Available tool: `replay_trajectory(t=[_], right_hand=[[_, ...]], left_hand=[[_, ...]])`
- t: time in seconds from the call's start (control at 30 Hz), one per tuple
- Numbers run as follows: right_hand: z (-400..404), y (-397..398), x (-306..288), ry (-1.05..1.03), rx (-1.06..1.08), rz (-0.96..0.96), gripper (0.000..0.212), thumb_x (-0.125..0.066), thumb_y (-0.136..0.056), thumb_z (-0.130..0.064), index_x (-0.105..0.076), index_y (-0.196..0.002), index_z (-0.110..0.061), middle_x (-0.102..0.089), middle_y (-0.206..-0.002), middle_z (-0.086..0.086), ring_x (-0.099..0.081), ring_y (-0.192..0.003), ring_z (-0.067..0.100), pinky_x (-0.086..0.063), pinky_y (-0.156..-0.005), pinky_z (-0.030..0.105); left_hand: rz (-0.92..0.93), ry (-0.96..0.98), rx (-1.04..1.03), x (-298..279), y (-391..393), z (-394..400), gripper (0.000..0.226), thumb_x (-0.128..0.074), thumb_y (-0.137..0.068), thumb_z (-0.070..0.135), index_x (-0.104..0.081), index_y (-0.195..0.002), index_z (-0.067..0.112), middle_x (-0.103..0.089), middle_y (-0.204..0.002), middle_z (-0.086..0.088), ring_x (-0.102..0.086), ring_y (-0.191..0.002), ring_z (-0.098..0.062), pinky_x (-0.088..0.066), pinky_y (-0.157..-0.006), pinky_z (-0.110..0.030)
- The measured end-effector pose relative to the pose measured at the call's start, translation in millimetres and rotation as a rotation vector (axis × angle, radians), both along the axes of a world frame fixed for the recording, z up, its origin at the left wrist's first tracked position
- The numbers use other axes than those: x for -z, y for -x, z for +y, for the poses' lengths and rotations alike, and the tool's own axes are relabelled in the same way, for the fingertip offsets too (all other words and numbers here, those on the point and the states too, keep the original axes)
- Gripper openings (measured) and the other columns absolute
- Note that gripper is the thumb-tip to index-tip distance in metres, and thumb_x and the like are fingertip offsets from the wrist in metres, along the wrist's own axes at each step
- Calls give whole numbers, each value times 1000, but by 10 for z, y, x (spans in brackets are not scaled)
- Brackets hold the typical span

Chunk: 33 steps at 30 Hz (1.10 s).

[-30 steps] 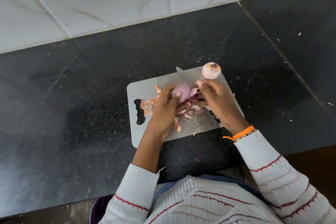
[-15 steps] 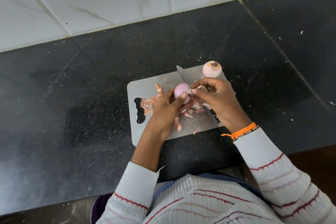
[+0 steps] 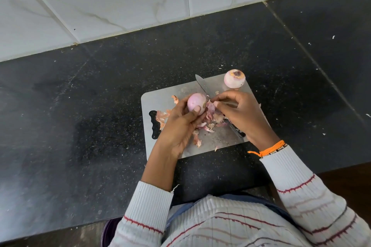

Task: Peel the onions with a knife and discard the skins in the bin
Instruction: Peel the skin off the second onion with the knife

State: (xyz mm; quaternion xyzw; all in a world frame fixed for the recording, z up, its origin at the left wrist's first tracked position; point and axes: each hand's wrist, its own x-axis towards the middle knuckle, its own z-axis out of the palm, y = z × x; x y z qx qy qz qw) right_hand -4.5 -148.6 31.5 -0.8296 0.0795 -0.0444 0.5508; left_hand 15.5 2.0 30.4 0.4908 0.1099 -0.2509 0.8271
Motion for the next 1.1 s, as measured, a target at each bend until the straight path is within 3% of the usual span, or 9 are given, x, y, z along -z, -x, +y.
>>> replay_trajectory(t=[0.1,0.2,0.3,0.57,0.9,1.1], right_hand=[[18,-16,-12,3,32,-87,11,-63,-85,-9,-70,-93,-13,-71,-90,-3,-66,-89,5,-52,-79,16],[53,-13,-27,45,18,-180,12,-65,-83,-9,-70,-95,-11,-72,-91,0,-67,-86,5,-54,-77,16],[62,-15,-22,108,-11,-272,17,-68,-81,-9,-71,-98,-9,-71,-93,4,-67,-85,9,-56,-76,20],[-22,-46,10,324,-130,-441,13,-70,-79,-7,-73,-92,-3,-70,-86,8,-66,-76,14,-55,-68,29],[-124,-60,15,459,-223,-439,7,-69,-80,-9,-70,-85,-6,-68,-83,5,-62,-74,11,-56,-66,28],[-73,-33,55,249,-74,-367,6,-66,-77,-1,-63,-82,-4,-65,-80,6,-60,-72,10,-53,-65,18]], left_hand=[[-62,-23,38,-2,20,19,39,-40,-90,-13,-45,-126,2,-56,-116,-11,-57,-108,-24,-50,-91,-33],[-114,-58,75,-20,39,11,40,-42,-90,-14,-47,-125,3,-58,-110,-6,-63,-99,-17,-51,-91,-30],[-112,-37,82,-28,45,0,37,-42,-90,-13,-48,-123,2,-59,-110,-9,-67,-90,-14,-53,-88,-28],[-125,-64,155,-36,45,15,35,-42,-91,-11,-49,-122,1,-56,-117,-18,-62,-101,-26,-52,-90,-29],[-221,-220,234,-50,62,18,37,-48,-89,-8,-50,-125,1,-56,-123,-18,-60,-108,-28,-53,-88,-27],[-255,-236,249,-52,87,-17,37,-50,-88,-9,-53,-121,8,-61,-112,-7,-59,-108,-24,-51,-93,-30]])
